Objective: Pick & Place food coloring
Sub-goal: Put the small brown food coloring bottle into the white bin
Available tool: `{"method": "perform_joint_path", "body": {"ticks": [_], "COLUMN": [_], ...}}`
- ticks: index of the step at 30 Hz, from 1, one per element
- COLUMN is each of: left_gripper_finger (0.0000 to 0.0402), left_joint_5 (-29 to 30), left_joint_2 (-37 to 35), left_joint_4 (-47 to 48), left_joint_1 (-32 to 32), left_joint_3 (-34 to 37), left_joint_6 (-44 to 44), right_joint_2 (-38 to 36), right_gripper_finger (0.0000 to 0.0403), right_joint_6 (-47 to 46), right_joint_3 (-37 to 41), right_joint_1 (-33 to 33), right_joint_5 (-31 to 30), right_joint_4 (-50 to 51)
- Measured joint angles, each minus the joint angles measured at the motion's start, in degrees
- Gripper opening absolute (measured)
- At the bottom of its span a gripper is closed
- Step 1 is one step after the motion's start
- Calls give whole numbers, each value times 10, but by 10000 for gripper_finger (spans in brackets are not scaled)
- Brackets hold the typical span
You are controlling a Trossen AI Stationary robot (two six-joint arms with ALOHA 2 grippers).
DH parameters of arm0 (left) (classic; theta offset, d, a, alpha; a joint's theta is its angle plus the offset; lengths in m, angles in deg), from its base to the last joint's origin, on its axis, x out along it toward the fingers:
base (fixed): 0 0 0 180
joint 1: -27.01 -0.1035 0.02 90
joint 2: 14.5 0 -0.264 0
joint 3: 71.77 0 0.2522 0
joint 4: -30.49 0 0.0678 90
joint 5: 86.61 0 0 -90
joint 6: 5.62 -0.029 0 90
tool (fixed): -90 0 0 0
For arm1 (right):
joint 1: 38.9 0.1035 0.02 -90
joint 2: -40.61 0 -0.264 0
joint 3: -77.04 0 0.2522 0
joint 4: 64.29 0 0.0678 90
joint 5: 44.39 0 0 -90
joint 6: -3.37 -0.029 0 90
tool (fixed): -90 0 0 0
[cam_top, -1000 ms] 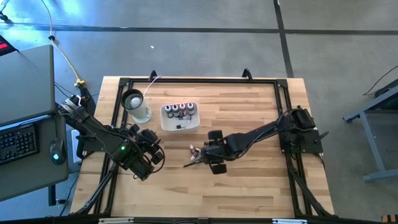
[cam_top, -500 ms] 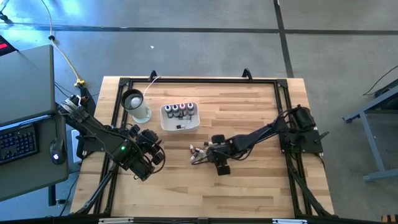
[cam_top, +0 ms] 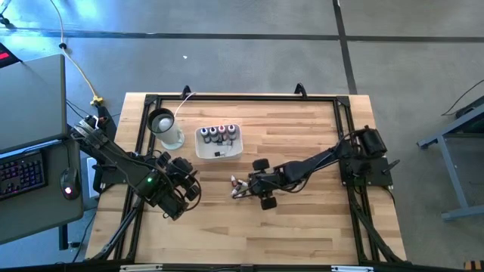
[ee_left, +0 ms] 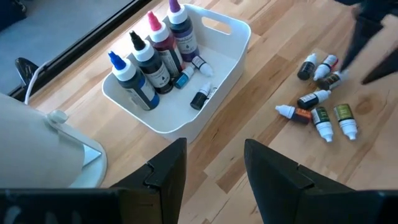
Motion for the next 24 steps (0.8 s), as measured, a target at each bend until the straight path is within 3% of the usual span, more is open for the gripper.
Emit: {"method": "perform_joint_path", "body": {"ticks": [7, 17, 24], "left_gripper_finger": [159, 159, 159], "left_joint_5": [-3, -6, -9], "left_joint_2": [0, 0, 0], "left_joint_4": [-4, -4, -3], "left_joint_1": [0, 0, 0], "left_joint_3": [0, 0, 0], "left_joint_6": [0, -4, -4], "right_joint_2": [5, 6, 6], "right_gripper_finger": [138, 138, 138], "right_joint_6": [-46, -53, -74], "right_joint_3": [1, 1, 56], "right_joint_1": [-27, -29, -28], "right_joint_5": [37, 38, 53], "right_joint_4": [2, 0, -80]}}
